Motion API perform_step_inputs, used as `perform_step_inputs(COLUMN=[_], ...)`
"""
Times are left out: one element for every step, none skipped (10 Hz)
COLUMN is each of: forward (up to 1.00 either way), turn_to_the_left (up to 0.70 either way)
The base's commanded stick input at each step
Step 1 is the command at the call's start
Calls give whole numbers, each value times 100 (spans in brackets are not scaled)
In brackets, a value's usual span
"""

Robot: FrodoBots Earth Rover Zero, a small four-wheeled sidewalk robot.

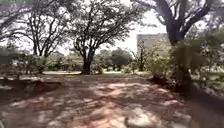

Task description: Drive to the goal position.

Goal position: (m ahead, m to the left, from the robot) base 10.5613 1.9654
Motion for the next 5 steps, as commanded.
perform_step_inputs(forward=[70,70,70,70,70], turn_to_the_left=[-5,0,0,-35,-35])
